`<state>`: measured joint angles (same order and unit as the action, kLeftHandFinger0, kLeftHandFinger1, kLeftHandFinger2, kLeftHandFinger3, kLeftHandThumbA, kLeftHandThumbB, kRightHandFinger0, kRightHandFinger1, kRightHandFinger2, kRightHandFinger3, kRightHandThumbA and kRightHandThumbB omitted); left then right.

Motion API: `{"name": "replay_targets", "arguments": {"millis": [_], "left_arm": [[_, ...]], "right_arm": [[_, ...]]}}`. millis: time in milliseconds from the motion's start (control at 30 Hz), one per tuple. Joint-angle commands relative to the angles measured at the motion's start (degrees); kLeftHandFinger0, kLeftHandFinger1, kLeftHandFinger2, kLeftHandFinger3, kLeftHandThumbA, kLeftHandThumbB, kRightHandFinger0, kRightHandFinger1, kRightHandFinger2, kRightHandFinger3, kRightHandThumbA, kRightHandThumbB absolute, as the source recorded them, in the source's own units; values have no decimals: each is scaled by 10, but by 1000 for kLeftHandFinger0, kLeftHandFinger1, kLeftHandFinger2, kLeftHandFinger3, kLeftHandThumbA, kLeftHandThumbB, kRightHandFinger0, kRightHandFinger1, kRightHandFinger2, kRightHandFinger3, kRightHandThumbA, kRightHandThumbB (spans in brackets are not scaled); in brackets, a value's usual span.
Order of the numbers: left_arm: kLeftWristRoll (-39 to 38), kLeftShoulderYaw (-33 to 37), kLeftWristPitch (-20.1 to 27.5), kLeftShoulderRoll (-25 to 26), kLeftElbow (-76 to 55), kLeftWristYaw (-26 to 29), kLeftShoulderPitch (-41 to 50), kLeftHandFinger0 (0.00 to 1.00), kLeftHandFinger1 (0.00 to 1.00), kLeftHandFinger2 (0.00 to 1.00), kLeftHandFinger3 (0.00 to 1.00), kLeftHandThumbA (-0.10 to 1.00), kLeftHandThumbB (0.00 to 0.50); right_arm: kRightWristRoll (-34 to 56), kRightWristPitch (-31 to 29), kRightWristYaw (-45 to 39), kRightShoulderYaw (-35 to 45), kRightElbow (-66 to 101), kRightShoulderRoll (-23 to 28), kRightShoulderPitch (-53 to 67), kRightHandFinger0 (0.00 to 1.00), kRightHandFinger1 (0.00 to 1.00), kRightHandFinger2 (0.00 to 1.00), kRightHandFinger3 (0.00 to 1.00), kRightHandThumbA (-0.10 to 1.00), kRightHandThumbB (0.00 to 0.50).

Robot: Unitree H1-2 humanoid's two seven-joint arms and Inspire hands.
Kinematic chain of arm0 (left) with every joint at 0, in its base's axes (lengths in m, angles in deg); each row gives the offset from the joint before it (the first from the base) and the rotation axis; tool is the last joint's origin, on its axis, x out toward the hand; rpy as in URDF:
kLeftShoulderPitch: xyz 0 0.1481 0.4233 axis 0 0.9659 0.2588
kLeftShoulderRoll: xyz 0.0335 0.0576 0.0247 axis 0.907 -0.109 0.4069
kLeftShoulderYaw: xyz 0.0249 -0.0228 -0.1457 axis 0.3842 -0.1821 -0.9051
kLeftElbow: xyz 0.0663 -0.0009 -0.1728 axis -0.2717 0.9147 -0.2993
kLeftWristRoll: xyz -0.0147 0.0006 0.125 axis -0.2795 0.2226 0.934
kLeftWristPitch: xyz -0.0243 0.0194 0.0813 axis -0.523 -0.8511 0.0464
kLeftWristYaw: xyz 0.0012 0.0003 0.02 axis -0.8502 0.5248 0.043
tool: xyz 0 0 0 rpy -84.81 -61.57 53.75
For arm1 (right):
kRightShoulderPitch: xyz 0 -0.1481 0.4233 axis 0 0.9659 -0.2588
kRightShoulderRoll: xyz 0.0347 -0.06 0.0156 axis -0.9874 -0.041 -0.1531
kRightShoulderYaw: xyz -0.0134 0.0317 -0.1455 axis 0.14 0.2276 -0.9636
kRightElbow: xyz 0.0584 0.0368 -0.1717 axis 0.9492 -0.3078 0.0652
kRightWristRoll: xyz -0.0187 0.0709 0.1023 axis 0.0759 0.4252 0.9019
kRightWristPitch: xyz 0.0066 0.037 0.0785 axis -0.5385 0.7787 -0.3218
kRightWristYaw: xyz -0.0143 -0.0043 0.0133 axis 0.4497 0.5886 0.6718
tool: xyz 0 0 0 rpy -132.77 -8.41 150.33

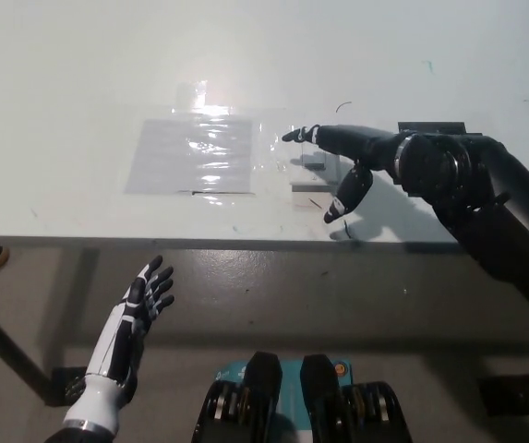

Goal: A white switch is kept at the centre of the table close to the robot and the robot uses its right hand to press it to turn it on

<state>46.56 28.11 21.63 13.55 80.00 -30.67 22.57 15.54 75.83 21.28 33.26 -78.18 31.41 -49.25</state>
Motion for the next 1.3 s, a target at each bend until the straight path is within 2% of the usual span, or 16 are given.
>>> {"name": "replay_targets", "arguments": {"millis": [0,233,467,533,833,1000,1133,1267], "left_arm": [[-3,2,19,2,-17,-6,0,1000,1000,1000,1000,1000,70],[-7,-2,18,1,-16,-4,-2,1000,1000,1000,1000,1000,80],[-10,-3,21,0,-15,-5,-3,1000,1000,1000,1000,1000,71],[-9,-4,20,0,-15,-3,-4,1000,1000,1000,1000,1000,79],[-12,-5,20,-3,-15,-1,-5,1000,1000,1000,1000,1000,73],[-17,-5,11,-3,-20,-4,-7,1000,1000,1000,1000,1000,63],[-13,-4,11,-3,-21,-2,-7,1000,1000,1000,1000,1000,65],[-16,-4,11,-4,-22,-3,-6,1000,1000,1000,1000,1000,75]], "right_arm": [[-23,-20,-8,2,-9,-3,-23,1000,1000,1000,1000,1000,309],[-32,-34,-7,1,-42,-9,-29,1000,1000,1000,1000,1000,345],[-41,-39,-8,1,-67,-17,-37,1000,1000,1000,1000,1000,323],[-44,-40,-9,-1,-76,-21,-37,1000,1000,1000,1000,1000,335],[-56,-63,-8,-7,-114,-40,-32,1000,1000,1000,1000,1000,332],[-85,-69,-19,-37,-137,-53,-24,1000,1000,1000,1000,1000,364],[-96,-77,-21,-50,-124,-52,-12,1000,1000,1000,1000,1000,331],[-101,-68,-30,-49,-117,-49,-13,1000,1000,1000,1000,1000,341]]}}
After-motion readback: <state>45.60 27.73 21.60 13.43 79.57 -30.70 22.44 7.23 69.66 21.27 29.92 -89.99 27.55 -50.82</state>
